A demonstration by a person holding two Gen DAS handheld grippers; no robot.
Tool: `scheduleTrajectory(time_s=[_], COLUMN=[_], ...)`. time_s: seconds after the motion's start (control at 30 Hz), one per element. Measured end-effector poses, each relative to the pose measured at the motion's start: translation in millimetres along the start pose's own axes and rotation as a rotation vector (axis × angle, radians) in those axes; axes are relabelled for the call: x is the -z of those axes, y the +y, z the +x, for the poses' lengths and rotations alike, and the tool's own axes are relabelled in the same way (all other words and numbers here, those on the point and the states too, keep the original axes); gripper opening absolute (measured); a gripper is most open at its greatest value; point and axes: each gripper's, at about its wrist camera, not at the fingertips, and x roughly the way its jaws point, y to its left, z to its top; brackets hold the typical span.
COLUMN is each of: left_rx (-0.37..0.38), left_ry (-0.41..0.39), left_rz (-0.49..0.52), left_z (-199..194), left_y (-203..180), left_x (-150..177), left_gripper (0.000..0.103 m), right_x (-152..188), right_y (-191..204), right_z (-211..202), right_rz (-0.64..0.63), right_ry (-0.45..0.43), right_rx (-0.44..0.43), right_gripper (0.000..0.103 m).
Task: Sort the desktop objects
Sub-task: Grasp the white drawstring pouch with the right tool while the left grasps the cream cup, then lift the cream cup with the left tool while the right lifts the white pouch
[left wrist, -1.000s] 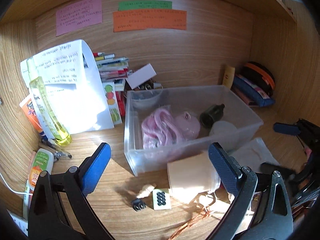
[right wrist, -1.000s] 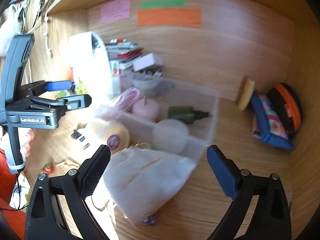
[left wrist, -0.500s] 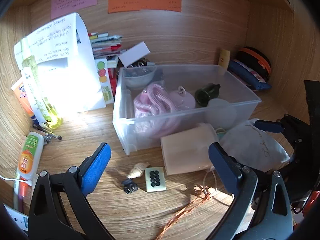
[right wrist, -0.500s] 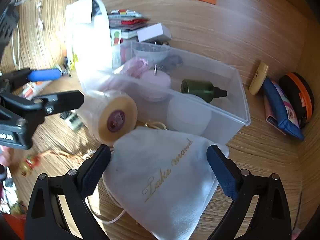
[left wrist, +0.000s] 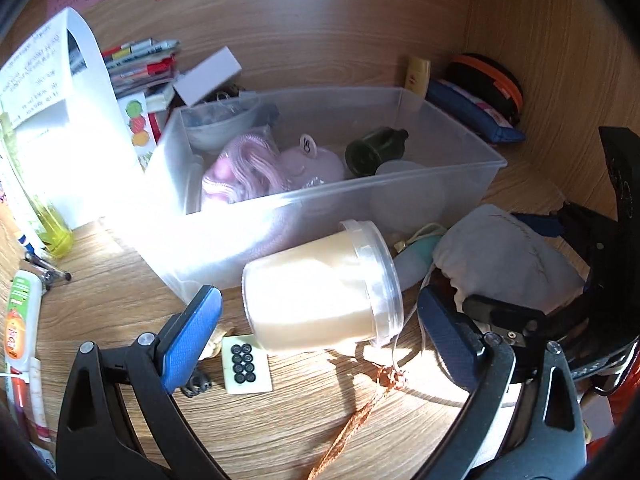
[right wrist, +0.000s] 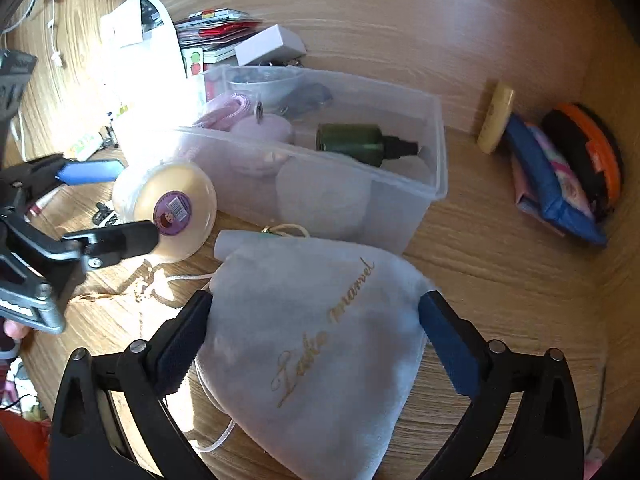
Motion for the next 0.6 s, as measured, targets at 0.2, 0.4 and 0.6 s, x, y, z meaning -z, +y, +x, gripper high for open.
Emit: scheduleTrajectory(time_s=[0.2,0.4,0.6], left_rx=[0.035,0.077,0.084], left_ry=[0.027,0.058,0.055], left_rz=[-0.038,-0.056,-0.066], left_z=[6,12,11], left_y=[5,8,10], left_x=[-3,-4,-4], left_gripper=[0.099,0.070,0.069], right_x=[3,3,-4], right_y=[-9,-16,-23], right_z=[5,-4,-19], right_rz=[0.066,0.095,0.091], right_ry=[0.022,-0.008,-0.044], right_rx=[-0.123,-0.165,-0.180], right_gripper=[0.083,0.065,0.052])
